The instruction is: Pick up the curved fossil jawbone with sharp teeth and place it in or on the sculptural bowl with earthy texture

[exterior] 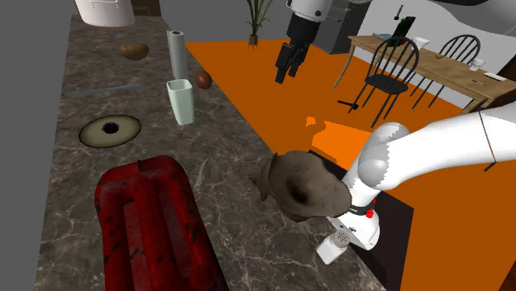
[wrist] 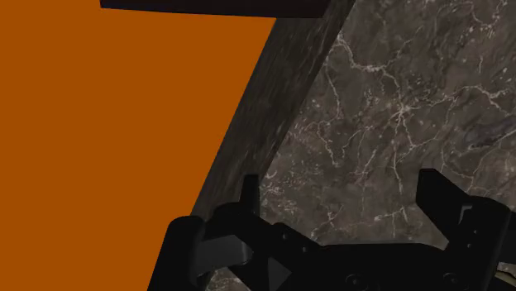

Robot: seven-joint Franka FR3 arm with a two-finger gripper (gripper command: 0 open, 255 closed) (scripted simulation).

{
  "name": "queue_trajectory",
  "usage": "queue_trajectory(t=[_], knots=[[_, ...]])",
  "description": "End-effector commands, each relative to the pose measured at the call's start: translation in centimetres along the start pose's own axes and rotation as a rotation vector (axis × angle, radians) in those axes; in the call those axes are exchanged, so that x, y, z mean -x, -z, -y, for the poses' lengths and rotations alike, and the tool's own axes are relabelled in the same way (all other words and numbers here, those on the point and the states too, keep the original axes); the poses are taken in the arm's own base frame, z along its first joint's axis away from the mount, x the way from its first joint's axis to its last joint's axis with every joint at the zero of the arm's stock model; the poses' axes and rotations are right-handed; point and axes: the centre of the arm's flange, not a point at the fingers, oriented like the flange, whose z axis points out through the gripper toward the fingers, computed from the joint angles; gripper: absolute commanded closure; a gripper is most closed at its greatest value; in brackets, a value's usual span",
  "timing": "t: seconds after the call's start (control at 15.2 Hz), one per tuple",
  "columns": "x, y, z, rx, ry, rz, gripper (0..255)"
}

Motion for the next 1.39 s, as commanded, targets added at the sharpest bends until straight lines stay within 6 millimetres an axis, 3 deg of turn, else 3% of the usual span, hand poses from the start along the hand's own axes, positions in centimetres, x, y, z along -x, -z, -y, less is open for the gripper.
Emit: queue_trajectory(t=[0.0, 0.66, 1.32], knots=[[0.0, 0.0, 0.0, 0.000, 0.000, 0.000, 0], [-0.6, -6.7, 12.5, 0.094, -0.378, 0.075, 0], [-5.1, -14.8, 23.4, 0.187, -0.756, 0.150, 0]])
